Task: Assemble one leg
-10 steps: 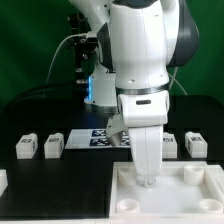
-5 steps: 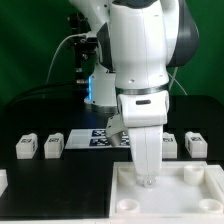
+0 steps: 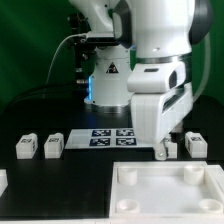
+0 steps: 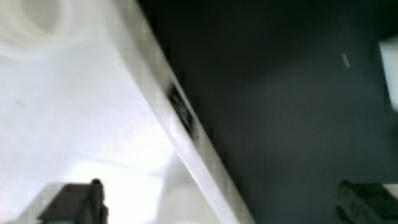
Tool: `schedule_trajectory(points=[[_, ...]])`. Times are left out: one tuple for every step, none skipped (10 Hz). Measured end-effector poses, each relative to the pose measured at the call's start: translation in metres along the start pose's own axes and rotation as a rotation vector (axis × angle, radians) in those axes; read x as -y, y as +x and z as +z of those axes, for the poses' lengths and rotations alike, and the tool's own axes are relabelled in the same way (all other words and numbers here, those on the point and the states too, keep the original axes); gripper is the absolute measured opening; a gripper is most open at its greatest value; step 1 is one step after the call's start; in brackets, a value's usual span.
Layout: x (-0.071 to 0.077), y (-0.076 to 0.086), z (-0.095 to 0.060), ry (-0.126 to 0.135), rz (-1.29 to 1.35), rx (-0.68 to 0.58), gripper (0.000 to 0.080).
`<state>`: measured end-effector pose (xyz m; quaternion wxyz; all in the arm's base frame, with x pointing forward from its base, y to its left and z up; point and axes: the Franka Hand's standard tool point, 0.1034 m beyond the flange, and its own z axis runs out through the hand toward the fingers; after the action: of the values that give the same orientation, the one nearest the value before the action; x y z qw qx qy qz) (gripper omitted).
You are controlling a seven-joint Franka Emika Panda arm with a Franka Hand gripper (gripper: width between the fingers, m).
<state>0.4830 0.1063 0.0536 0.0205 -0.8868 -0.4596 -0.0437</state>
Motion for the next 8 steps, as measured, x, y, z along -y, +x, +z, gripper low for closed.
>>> schedule_trajectory(points=[[0.012,0.013,0.0,-0.011,0.123,-0.022,0.0649],[0.019,0.018,0.002,-0.011,0.187,-0.031,0.0649],[0.015,0.015,0.002,-0.004,0.291,-0.035,0.0649],[0.015,0.015,0.002,0.003,0.39,-0.038,0.0649],[0.016,0.016,0.002,0.01,0.474,-0.041,0.0649],[0.018,0.017,0.002,0.019,0.588,-0.043,0.0649],[0.027,0.023,0.001,0.032,0.768,-0.043,0.0649],[0.035,0.03,0.0,0.04,0.877,-0.043,0.0649]])
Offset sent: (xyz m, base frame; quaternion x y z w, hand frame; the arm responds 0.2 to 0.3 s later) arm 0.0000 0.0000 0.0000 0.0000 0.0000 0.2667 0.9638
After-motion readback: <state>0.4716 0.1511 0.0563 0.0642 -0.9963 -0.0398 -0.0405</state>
